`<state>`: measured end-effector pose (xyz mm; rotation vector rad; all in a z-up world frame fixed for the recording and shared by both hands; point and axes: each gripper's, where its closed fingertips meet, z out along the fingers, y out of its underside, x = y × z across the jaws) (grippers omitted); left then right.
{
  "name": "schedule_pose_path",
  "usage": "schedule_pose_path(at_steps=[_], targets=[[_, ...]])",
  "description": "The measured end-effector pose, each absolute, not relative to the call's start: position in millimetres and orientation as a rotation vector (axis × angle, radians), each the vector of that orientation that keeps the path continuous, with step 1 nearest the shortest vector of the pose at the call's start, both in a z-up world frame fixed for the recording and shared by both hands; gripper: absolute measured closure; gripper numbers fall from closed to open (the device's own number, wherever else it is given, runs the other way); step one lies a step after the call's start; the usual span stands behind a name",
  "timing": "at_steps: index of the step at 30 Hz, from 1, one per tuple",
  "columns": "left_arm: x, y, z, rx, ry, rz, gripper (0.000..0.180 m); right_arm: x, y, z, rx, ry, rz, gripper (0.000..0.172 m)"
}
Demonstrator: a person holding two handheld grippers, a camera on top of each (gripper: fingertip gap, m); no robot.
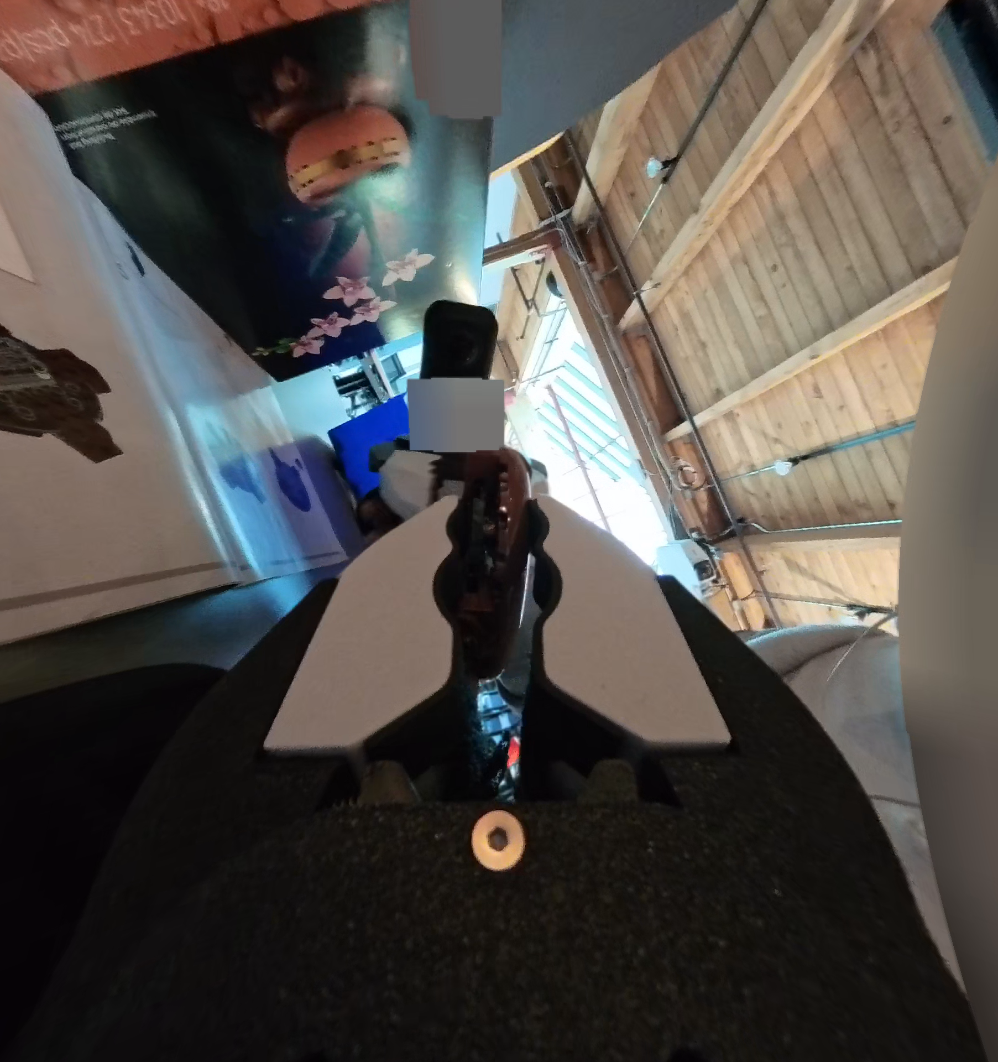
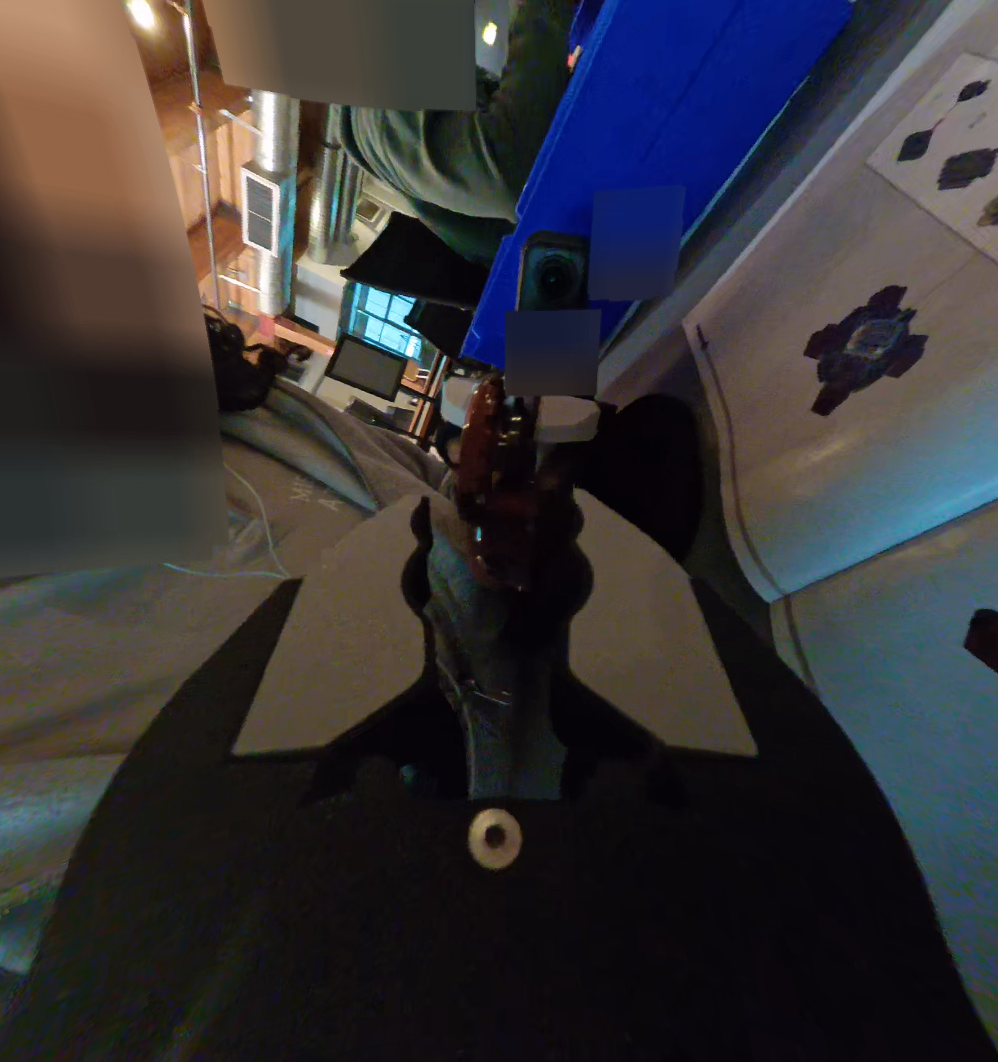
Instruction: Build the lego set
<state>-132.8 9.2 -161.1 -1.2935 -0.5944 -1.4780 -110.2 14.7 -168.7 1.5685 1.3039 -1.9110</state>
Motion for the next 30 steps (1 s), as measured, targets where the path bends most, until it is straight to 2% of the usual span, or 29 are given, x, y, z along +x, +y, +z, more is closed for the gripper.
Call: schedule_pose_path(at_steps=[8,16,21,30], targets=[[-134,9,-163,-1.291,-0.617,-1.509,0.161,-124,29,-159,1.627,1.312,-1.935,0.129],[-122,9,-165,-1.361,-0.561,-1.528,0.161,-133,6,-169,1.558,1.707,-1.617,0.132],[-121,8,-163,-1.349,-0.548,-1.539,0.161,-129,-2,-167,1.466,1.634,-1.607,0.143],[-120,8,-163,-1.349,-0.542,-1.569,0.161,-129,0,-163,1.463,1.595,-1.625,0.146]])
